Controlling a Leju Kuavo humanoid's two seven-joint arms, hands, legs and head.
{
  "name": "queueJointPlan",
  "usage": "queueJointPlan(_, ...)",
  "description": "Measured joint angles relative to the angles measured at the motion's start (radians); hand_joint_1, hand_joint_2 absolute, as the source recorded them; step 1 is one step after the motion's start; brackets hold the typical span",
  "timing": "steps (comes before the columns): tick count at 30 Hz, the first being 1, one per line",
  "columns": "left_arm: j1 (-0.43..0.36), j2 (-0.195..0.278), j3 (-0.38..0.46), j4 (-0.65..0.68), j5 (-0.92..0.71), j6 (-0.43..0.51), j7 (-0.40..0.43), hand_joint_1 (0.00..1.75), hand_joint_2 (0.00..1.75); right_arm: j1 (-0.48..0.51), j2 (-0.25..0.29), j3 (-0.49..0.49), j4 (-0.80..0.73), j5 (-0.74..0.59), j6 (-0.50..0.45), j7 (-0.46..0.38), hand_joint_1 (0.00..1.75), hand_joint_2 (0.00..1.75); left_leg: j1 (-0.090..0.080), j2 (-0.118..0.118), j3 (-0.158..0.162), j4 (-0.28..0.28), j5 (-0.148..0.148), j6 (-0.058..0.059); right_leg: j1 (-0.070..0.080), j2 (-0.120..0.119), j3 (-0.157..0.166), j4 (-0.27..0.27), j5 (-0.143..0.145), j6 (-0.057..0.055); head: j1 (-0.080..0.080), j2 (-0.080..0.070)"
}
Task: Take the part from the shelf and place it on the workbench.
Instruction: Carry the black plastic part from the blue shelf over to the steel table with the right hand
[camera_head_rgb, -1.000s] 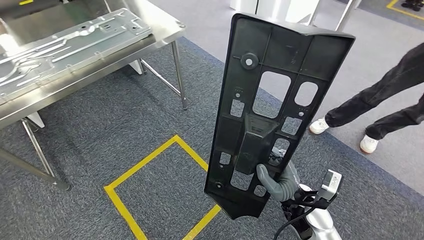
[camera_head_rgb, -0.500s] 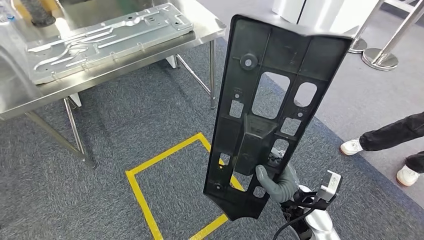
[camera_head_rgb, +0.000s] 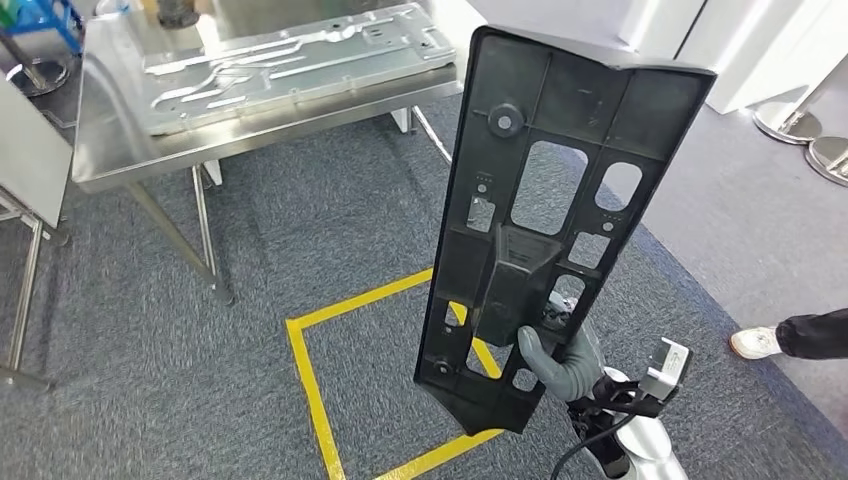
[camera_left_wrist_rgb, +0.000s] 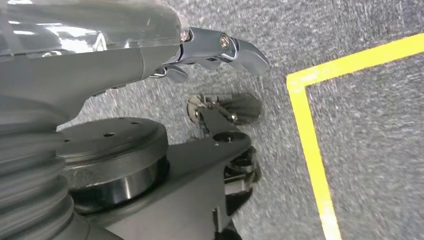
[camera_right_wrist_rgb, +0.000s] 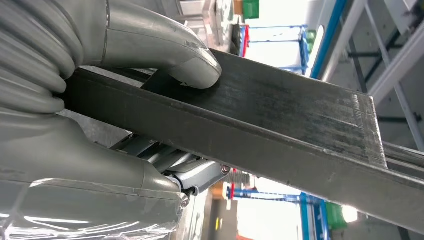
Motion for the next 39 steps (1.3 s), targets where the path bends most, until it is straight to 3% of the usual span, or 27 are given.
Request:
queueJointPlan(2,0.000,0.000,0.000,0.000,0.000,0.000,0.002,0.00,1.75,-0.016,-0.008,-0.004,0.005,0.006,0.001,-0.001,1.47,1.75,0.000,-0.023,-0.001,-0.007,0.006,0.011,-0.002,-0.011,0.004,-0.001,-0.003,0.011,0.000,0.000)
queueJointPlan(4,-0.002,0.000,0.000,0.000,0.000,0.000,0.005,0.00,1.75,-0.035,-0.021,-0.013,0.009,0.013,0.002,-0.002,1.47,1.75,0.006,-0.045,0.004,-0.019,0.014,0.024,-0.007,0.032,-0.007,0.032,-0.029,0.021,0.000,0.000)
queueJointPlan(6,-0.008,0.000,0.000,0.000,0.000,0.001,0.007,0.00,1.75,-0.054,-0.037,-0.025,0.016,0.020,0.003,-0.002,1.47,1.75,0.008,-0.064,0.007,-0.023,0.019,0.032,-0.011,0.091,-0.061,0.146,-0.088,0.025,0.000,0.000)
queueJointPlan(8,-0.010,0.000,0.000,0.000,0.003,0.001,0.008,0.00,1.75,-0.076,-0.051,-0.035,0.028,0.031,0.005,0.002,1.47,1.75,0.006,-0.083,0.006,-0.022,0.019,0.035,-0.011,0.109,-0.130,0.270,-0.128,0.028,0.000,0.000)
queueJointPlan(9,-0.010,-0.001,0.000,0.000,0.005,0.001,0.008,0.00,1.75,-0.091,-0.058,-0.040,0.036,0.037,0.006,0.005,1.47,1.75,0.005,-0.091,0.007,-0.020,0.018,0.036,-0.012,0.110,-0.147,0.290,-0.120,0.029,0.000,0.000)
queueJointPlan(10,-0.009,-0.001,0.000,0.000,0.007,0.001,0.008,0.00,1.75,-0.109,-0.064,-0.045,0.044,0.043,0.007,0.010,1.47,1.75,0.005,-0.097,0.007,-0.018,0.017,0.035,-0.013,0.111,-0.143,0.267,-0.092,0.029,0.000,0.000)
queueJointPlan(12,-0.009,-0.001,0.000,0.000,0.010,0.002,0.007,0.00,1.75,-0.154,-0.080,-0.057,0.063,0.056,0.008,0.022,1.47,1.75,0.005,-0.108,0.007,-0.009,0.013,0.029,-0.017,0.114,-0.090,0.136,-0.014,0.029,0.000,0.000)
queueJointPlan(14,-0.009,-0.001,0.002,0.000,0.015,0.002,0.006,0.00,1.75,-0.202,-0.099,-0.069,0.087,0.077,0.005,0.033,1.47,1.75,0.003,-0.114,0.001,0.002,0.007,0.020,-0.016,0.120,-0.050,0.036,0.024,0.023,0.000,0.000)
queueJointPlan(18,-0.004,-0.001,0.006,0.000,0.021,-0.004,0.012,0.00,1.75,-0.276,-0.140,-0.092,0.145,0.115,0.003,0.040,1.47,1.75,0.002,-0.115,-0.007,0.005,0.003,0.002,-0.013,0.118,-0.047,0.015,0.029,0.002,0.000,0.000)
queueJointPlan(19,-0.003,-0.001,0.006,0.000,0.021,-0.008,0.014,0.00,1.75,-0.291,-0.148,-0.098,0.158,0.121,0.002,0.040,1.47,1.75,0.003,-0.109,-0.016,0.025,-0.011,-0.002,-0.015,0.116,-0.046,0.011,0.032,-0.004,0.000,0.000)
queueJointPlan(22,-0.002,-0.001,0.008,0.000,0.021,-0.020,0.017,0.00,1.75,-0.326,-0.171,-0.115,0.199,0.143,0.000,0.038,1.47,1.75,0.008,-0.091,-0.093,0.194,-0.096,-0.014,-0.014,0.107,-0.045,0.008,0.033,-0.015,0.000,0.000)
queueJointPlan(24,-0.001,-0.001,0.009,0.000,0.021,-0.027,0.018,0.00,1.75,-0.339,-0.182,-0.123,0.224,0.153,-0.002,0.038,1.47,1.75,0.012,-0.089,-0.134,0.274,-0.114,-0.017,-0.012,0.102,-0.044,0.009,0.032,-0.016,0.000,0.000)
queueJointPlan(26,0.000,-0.001,0.010,0.001,0.021,-0.033,0.019,0.00,1.75,-0.349,-0.192,-0.129,0.245,0.161,-0.006,0.040,1.47,1.75,0.013,-0.086,-0.110,0.217,-0.066,-0.015,-0.011,0.100,-0.043,0.009,0.030,-0.014,0.000,0.000)
queueJointPlan(27,0.000,-0.001,0.011,0.001,0.021,-0.036,0.019,0.00,1.75,-0.355,-0.197,-0.132,0.253,0.164,-0.009,0.040,1.47,1.75,0.013,-0.083,-0.079,0.150,-0.032,-0.011,-0.012,0.100,-0.041,0.009,0.028,-0.012,0.000,0.000)
queueJointPlan(29,-0.001,-0.001,0.012,0.001,0.021,-0.039,0.019,0.00,1.75,-0.368,-0.209,-0.139,0.268,0.168,-0.014,0.041,1.47,1.75,0.008,-0.078,-0.026,0.039,0.006,-0.003,-0.010,0.099,-0.039,0.010,0.025,-0.004,0.000,0.000)
queueJointPlan(30,-0.002,-0.001,0.012,0.001,0.021,-0.040,0.020,0.00,1.75,-0.376,-0.215,-0.142,0.276,0.170,-0.015,0.041,1.47,1.75,0.005,-0.076,-0.014,0.012,0.010,0.001,-0.009,0.098,-0.040,0.009,0.025,0.002,0.000,0.000)
queueJointPlan(34,-0.003,-0.001,0.013,0.001,0.019,-0.045,0.022,0.00,1.75,-0.410,-0.249,-0.152,0.314,0.174,-0.014,0.047,1.47,1.75,0.001,-0.080,-0.003,-0.011,0.013,0.025,-0.015,0.097,-0.042,0.016,0.018,0.025,0.000,0.000)
queueJointPlan(36,-0.006,-0.001,0.013,0.001,0.018,-0.047,0.023,0.00,1.75,-0.431,-0.268,-0.156,0.333,0.172,-0.012,0.049,1.47,1.75,0.003,-0.081,0.007,-0.023,0.018,0.036,-0.016,0.101,-0.080,0.098,-0.025,0.030,0.000,0.000)
queueJointPlan(38,-0.008,-0.001,0.013,0.001,0.017,-0.048,0.025,0.00,1.75,-0.445,-0.282,-0.159,0.352,0.171,-0.011,0.049,1.47,1.75,0.002,-0.082,0.009,-0.024,0.015,0.042,-0.015,0.106,-0.154,0.235,-0.078,0.035,0.000,0.000)
queueJointPlan(39,-0.008,-0.001,0.013,0.001,0.017,-0.048,0.026,0.00,1.75,-0.447,-0.287,-0.159,0.361,0.171,-0.009,0.050,1.47,1.75,0.001,-0.083,0.011,-0.023,0.013,0.043,-0.016,0.107,-0.182,0.280,-0.085,0.036,0.000,0.000)
